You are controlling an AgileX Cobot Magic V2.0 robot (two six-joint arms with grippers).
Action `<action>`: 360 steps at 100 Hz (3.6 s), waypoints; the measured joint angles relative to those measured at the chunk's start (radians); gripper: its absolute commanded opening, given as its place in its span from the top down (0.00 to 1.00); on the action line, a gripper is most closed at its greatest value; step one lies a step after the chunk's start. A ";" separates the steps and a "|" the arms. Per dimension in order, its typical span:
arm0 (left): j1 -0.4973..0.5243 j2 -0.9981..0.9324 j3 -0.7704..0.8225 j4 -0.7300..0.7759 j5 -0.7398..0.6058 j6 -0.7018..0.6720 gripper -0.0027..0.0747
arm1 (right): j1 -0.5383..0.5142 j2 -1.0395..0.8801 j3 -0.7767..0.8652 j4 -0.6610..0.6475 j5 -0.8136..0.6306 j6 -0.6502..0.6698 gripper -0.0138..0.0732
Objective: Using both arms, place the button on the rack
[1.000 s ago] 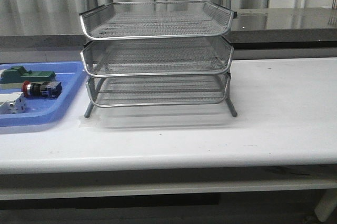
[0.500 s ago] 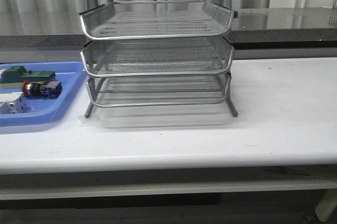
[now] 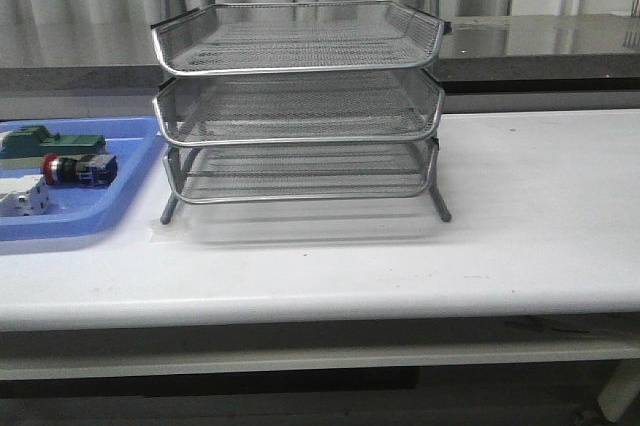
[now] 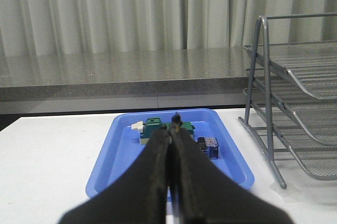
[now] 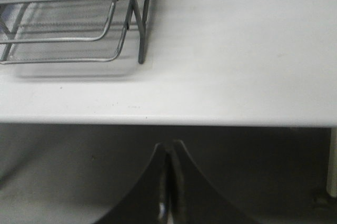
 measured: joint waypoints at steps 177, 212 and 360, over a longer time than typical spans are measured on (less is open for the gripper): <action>0.000 0.000 0.000 0.000 0.000 0.000 0.99 | 0.069 0.907 -0.153 0.949 -0.391 -0.514 0.38; 0.000 0.000 0.000 0.000 0.000 0.000 0.99 | 0.069 1.095 -0.307 1.036 -0.391 -0.606 0.38; 0.000 0.000 0.000 0.000 0.000 0.000 0.99 | 0.071 1.290 -0.463 1.086 -0.334 -0.640 0.79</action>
